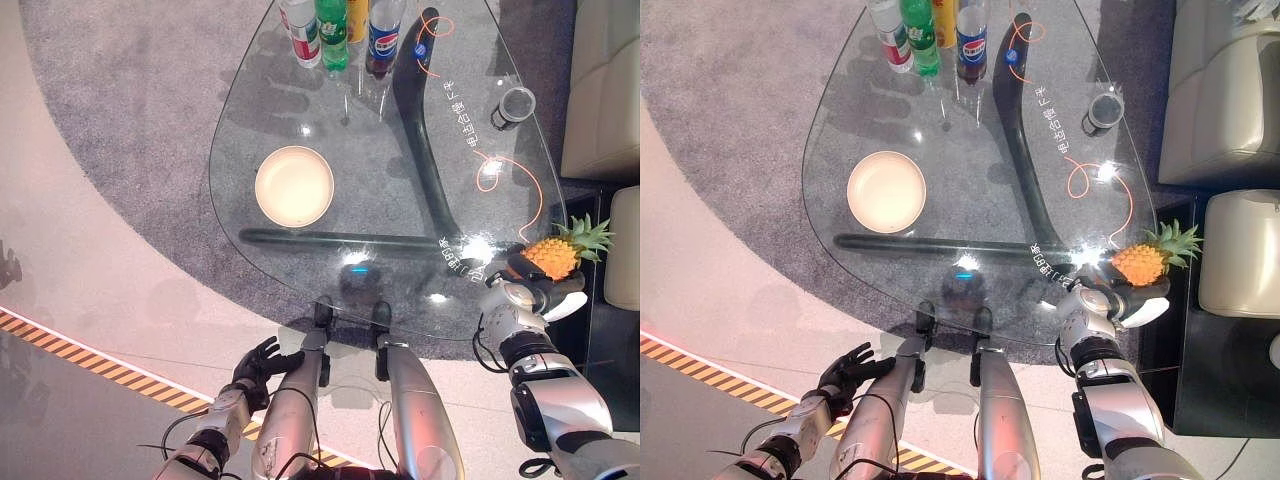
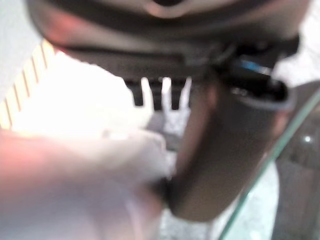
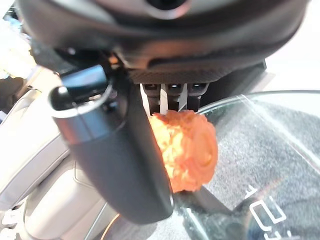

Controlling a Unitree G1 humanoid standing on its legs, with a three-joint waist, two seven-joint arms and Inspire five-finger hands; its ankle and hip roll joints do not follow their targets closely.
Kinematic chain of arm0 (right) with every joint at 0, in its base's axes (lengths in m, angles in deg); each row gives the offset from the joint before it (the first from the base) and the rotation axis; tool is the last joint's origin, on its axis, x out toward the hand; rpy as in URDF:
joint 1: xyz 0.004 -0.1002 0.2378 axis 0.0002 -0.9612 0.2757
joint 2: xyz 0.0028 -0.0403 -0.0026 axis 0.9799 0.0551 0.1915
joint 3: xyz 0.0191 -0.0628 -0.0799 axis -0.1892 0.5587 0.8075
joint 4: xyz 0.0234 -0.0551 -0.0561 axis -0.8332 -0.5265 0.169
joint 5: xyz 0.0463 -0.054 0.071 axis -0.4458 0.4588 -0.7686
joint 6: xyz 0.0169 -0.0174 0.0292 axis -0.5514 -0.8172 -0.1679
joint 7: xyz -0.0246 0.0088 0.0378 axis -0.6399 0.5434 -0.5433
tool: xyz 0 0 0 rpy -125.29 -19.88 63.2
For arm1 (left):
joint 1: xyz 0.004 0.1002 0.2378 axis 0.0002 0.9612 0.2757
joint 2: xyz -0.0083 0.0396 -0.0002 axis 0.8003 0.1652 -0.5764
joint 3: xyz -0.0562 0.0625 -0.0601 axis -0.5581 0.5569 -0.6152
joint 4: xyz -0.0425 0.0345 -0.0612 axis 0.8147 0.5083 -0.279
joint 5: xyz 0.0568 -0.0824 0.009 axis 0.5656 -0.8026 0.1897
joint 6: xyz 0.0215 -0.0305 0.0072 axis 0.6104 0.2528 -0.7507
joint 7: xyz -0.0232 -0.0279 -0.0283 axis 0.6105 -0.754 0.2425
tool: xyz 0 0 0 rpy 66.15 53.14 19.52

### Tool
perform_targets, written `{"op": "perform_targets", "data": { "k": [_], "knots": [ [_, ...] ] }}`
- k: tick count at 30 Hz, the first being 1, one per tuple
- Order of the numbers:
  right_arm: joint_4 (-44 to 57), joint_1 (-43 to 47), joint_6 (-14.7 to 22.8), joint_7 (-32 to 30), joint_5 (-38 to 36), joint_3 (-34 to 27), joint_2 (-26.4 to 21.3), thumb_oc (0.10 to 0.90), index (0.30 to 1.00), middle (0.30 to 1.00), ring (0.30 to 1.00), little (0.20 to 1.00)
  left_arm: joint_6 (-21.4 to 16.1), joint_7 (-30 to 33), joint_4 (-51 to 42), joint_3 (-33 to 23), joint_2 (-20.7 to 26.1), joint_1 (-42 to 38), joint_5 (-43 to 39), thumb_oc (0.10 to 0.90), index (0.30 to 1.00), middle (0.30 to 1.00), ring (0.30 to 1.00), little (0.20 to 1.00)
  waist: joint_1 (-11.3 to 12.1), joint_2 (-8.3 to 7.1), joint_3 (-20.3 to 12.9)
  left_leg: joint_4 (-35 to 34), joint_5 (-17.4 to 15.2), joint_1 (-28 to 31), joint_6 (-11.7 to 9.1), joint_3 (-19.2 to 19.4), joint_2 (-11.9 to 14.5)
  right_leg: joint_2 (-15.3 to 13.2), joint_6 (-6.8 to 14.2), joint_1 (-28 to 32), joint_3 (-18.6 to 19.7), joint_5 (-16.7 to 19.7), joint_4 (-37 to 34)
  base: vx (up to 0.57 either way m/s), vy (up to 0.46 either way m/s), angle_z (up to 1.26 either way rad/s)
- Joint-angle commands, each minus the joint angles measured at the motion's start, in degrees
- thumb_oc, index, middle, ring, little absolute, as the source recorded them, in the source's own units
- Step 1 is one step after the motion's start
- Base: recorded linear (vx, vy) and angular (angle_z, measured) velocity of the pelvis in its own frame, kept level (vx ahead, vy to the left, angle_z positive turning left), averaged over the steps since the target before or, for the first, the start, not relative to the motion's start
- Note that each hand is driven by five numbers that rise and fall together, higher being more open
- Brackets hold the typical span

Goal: Pick up the fruit to the plate

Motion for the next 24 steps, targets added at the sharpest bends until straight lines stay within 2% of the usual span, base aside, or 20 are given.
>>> {"op": "perform_targets", "data": {
  "k": [1,2,3,7,12,15,16,17,24],
  "knots": [
    [4.7,1.0,2.0,8.7,-3.8,0.4,-6.0,0.800,0.900,0.900,0.900,0.900,0.8,-0.1,0.6,1.0,0.9,4.2,-0.6,0.800,0.900,0.900,0.900,0.900,-0.4,-0.84,-1.1,8.7,-5.7,-2.7,0.9,0.3,-2.2,-0.4,1.0,1.9,-0.3,4.2,-5.3,0.00,0.000,0.00],
    [4.6,1.2,1.7,10.0,-4.8,0.5,-5.9,0.800,0.900,0.900,0.900,0.900,0.8,-0.2,0.6,1.0,0.9,4.1,-0.5,0.800,0.900,0.900,0.900,0.900,-0.5,-0.81,-1.1,8.8,-5.6,-2.8,0.8,0.4,-2.2,-0.4,1.0,1.7,-0.4,4.2,-5.2,0.00,0.000,0.00],
    [4.4,1.5,-0.3,14.0,-7.2,0.6,-5.7,0.800,0.900,0.900,0.900,0.900,0.8,-0.4,0.6,1.0,1.0,4.2,-0.6,0.800,0.900,0.900,0.900,0.900,-0.4,-0.71,-1.1,8.8,-5.6,-2.9,0.7,0.3,-2.1,-0.4,0.9,1.5,-0.3,4.1,-5.0,0.01,-0.010,-0.03],
    [3.7,1.7,-1.7,17.9,-8.2,0.8,-5.6,0.800,0.900,0.900,0.900,0.900,0.8,-0.4,0.5,1.2,1.1,4.1,-1.0,0.800,0.900,0.900,0.900,0.900,-0.4,-0.55,-1.1,8.7,-5.4,-3.3,0.7,0.4,-2.1,-0.4,0.8,1.0,-0.5,4.1,-4.8,0.00,-0.001,-0.07],
    [2.8,2.6,-4.2,18.4,-6.2,0.9,-5.6,0.800,0.900,0.900,0.900,0.900,0.6,-0.8,0.8,1.1,0.9,4.0,-1.4,0.800,0.900,0.900,0.900,0.900,-0.3,-0.43,-1.1,8.5,-5.2,-3.5,0.8,0.4,-2.2,-0.3,0.8,0.7,-0.6,4.1,-4.6,0.00,0.002,-0.03],
    [1.1,3.6,-7.7,17.4,-6.4,1.3,-6.2,0.800,0.900,0.900,0.900,0.900,0.5,-1.3,1.1,1.2,0.7,3.5,-1.8,0.800,0.900,0.900,0.900,0.900,-0.1,-0.45,-1.1,8.6,-5.1,-3.7,0.8,0.3,-2.2,-0.4,0.8,0.4,-0.7,4.1,-4.5,0.00,0.000,0.00],
    [0.1,3.8,-8.1,17.5,-6.7,1.4,-6.3,0.748,0.855,0.855,0.855,0.848,0.5,-1.4,1.3,1.2,0.7,3.3,-1.9,0.800,0.900,0.900,0.900,0.900,0.0,-0.46,-1.1,8.6,-5.1,-3.8,0.8,0.3,-2.3,-0.4,0.8,0.4,-0.8,4.1,-4.6,0.00,0.000,0.00],
    [-0.8,4.0,-8.8,17.7,-6.1,1.4,-6.6,0.100,0.300,0.300,0.300,0.200,0.5,-1.5,1.3,1.3,0.7,3.1,-2.1,0.800,0.900,0.900,0.900,0.900,0.1,-0.50,-1.1,8.6,-5.0,-4.0,0.8,0.1,-2.3,-0.4,0.9,0.2,-0.9,4.1,-4.4,0.00,0.000,0.00],
    [-4.5,5.8,-15.0,16.2,-2.9,2.8,-8.4,0.100,0.300,0.300,0.300,0.200,0.7,-2.0,1.4,1.5,0.6,2.4,-3.3,0.800,0.900,0.900,0.900,0.900,0.8,-0.67,-1.1,8.9,-4.9,-4.7,1.0,-0.2,-2.3,-0.7,1.1,-0.7,-1.4,4.2,-3.8,0.00,0.000,0.00]
  ]
}}
